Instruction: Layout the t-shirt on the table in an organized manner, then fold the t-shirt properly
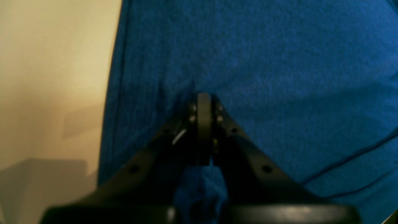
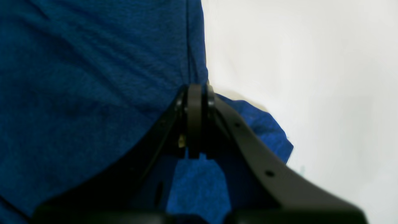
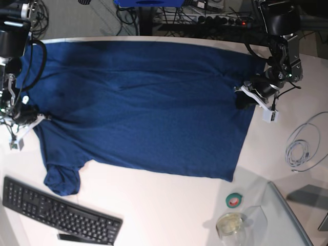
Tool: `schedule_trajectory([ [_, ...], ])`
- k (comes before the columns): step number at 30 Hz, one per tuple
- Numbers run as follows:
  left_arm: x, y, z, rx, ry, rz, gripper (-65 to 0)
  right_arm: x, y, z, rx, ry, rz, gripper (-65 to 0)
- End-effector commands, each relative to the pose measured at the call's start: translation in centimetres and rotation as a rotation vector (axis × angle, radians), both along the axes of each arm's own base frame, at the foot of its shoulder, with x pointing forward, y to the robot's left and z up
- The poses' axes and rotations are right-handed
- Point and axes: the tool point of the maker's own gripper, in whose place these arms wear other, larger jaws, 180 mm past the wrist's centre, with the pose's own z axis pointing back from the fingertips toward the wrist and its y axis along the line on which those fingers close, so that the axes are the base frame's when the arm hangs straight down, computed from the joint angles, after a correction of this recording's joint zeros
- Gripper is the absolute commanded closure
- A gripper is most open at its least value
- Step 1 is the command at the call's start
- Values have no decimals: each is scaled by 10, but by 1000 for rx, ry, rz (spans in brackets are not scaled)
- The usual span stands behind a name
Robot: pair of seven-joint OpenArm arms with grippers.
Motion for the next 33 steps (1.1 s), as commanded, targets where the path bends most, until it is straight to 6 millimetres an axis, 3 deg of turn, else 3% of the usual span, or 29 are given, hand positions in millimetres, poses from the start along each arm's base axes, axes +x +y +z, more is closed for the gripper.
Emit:
schedule_trajectory([
  [1, 0, 7, 1, 26, 10, -6, 0, 14, -8, 15, -14, -52, -5, 0],
  [6, 2, 7, 2, 26, 7, -6, 0, 11, -8, 13, -10, -36, -8, -21],
  [11, 3, 7, 3, 26, 4, -6, 0, 12, -7, 21, -13, -11, -2, -227],
  [16, 5, 7, 4, 26, 1, -6, 0, 40, -8, 39, -7, -63, -10, -312],
  [22, 5, 7, 4, 26, 1, -6, 0, 63, -9, 18, 70, -30, -64, -320],
  [27, 5, 7, 4, 26, 1, -6, 0, 53, -7, -10, 110, 26, -99, -318],
  [31, 4, 7, 3, 26, 2, -6, 0, 51, -7, -14, 108, 15, -103, -312],
  [33, 5, 7, 4, 26, 1, -6, 0, 48, -8, -16, 108, 17, -106, -273],
])
